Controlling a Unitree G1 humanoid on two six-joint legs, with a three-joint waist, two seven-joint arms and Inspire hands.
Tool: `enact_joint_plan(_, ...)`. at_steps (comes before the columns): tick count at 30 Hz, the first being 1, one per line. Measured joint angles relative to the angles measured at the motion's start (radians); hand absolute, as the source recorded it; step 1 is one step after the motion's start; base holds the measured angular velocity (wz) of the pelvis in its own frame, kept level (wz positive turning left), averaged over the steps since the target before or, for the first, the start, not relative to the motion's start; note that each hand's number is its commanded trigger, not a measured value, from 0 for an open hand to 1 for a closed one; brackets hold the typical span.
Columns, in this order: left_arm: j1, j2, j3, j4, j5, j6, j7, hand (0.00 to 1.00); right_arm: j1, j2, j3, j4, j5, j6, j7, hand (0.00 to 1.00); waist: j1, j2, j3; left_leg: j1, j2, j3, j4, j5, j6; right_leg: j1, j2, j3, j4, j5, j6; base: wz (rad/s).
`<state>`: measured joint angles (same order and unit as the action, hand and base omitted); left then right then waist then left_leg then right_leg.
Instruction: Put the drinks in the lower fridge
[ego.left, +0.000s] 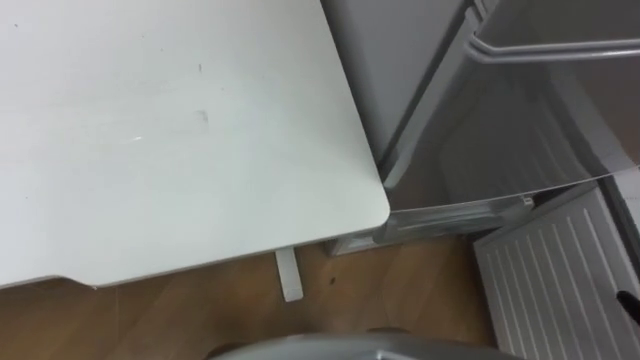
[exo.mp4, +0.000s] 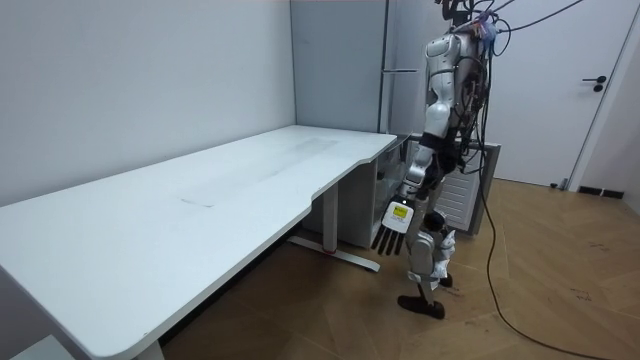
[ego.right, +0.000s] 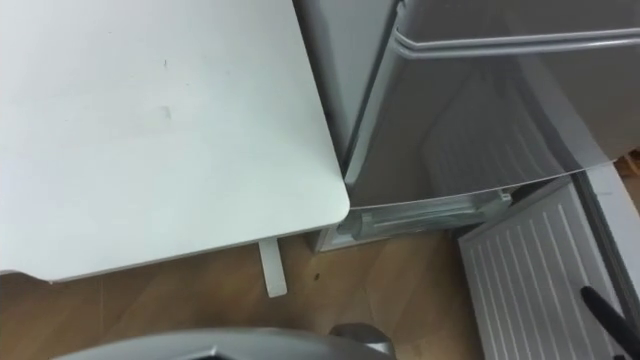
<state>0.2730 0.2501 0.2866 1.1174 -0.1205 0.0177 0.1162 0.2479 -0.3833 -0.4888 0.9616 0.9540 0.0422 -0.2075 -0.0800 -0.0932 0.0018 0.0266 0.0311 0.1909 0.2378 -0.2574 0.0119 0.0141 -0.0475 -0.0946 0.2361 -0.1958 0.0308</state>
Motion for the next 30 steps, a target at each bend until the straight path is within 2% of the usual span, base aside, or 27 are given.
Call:
enact_joint_plan(3, 0.001, 0.000, -0.035, 0.004, 0.005, 0.005, -0.002, 0.00, 0.002, 0.006, 0.046, 0.010, -0.001, 0.000, 0.022, 0.00, 0.006, 0.015, -0.0066, -0.005, 0.000, 0.000, 0.002, 0.000, 0.000, -0.004, 0.000, 0.000, 0.000, 0.002, 0.000, 0.00)
enact_joint_plan(8, 0.002, -0.008, -0.036, 0.021, 0.044, 0.007, -0.003, 0.00, -0.017, 0.054, 0.117, 0.105, -0.017, -0.005, 0.085, 0.00, 0.034, 0.027, -0.0048, 0.010, 0.003, -0.002, -0.001, -0.001, -0.001, 0.009, 0.002, -0.010, -0.011, 0.006, -0.001, 0.00)
enact_joint_plan(12, 0.026, -0.021, -0.056, 0.020, 0.044, 0.009, -0.006, 0.00, -0.039, 0.096, 0.137, 0.131, -0.021, -0.004, 0.116, 0.00, 0.034, 0.039, -0.0001, 0.011, 0.004, -0.005, -0.002, -0.001, -0.001, 0.021, 0.003, -0.015, -0.017, 0.008, -0.002, 0.04)
enact_joint_plan(14, 0.033, -0.029, -0.056, 0.020, 0.044, 0.012, -0.015, 0.00, -0.052, 0.111, 0.156, 0.145, -0.021, -0.004, 0.138, 0.00, 0.034, 0.049, -0.0011, 0.011, 0.004, -0.009, -0.002, 0.000, -0.002, 0.022, 0.003, -0.019, -0.018, 0.008, -0.002, 0.04)
enact_joint_plan(18, 0.033, -0.034, -0.055, 0.019, 0.044, 0.012, -0.015, 0.00, -0.073, 0.114, 0.165, 0.175, -0.020, -0.003, 0.173, 0.00, 0.037, 0.058, -0.0026, 0.012, 0.004, -0.012, -0.002, 0.001, -0.004, 0.022, 0.004, -0.022, -0.019, 0.008, -0.002, 0.02)
enact_joint_plan(22, 0.033, -0.035, -0.056, 0.021, 0.043, 0.012, -0.015, 0.00, -0.083, 0.119, 0.191, 0.190, -0.010, -0.004, 0.205, 0.00, 0.046, 0.055, -0.0017, 0.009, 0.005, -0.018, -0.001, 0.002, -0.005, 0.025, 0.004, -0.037, -0.033, 0.009, -0.004, 0.04)
enact_joint_plan(25, 0.031, -0.038, -0.061, 0.023, 0.036, 0.011, -0.016, 0.00, -0.083, 0.127, 0.191, 0.203, 0.053, -0.004, 0.209, 0.00, 0.052, 0.053, -0.0010, 0.000, 0.004, -0.031, 0.003, 0.002, -0.005, 0.024, 0.003, -0.046, -0.032, 0.009, -0.004, 0.11)
enact_joint_plan(28, -0.009, -0.033, -0.085, 0.057, 0.035, 0.010, -0.016, 0.00, -0.114, 0.127, 0.192, 0.205, 0.178, -0.004, 0.212, 0.00, 0.054, 0.067, -0.0036, -0.051, 0.003, -0.046, 0.037, 0.001, -0.004, -0.014, -0.001, -0.057, -0.010, 0.009, -0.004, 0.10)
enact_joint_plan(30, -0.040, -0.031, -0.104, 0.086, 0.035, 0.005, -0.020, 0.00, -0.162, 0.127, 0.186, 0.218, 0.222, -0.005, 0.222, 0.00, 0.051, 0.079, -0.0005, -0.106, 0.005, -0.055, 0.080, -0.001, 0.000, -0.055, -0.002, -0.057, 0.012, 0.009, -0.004, 0.09)
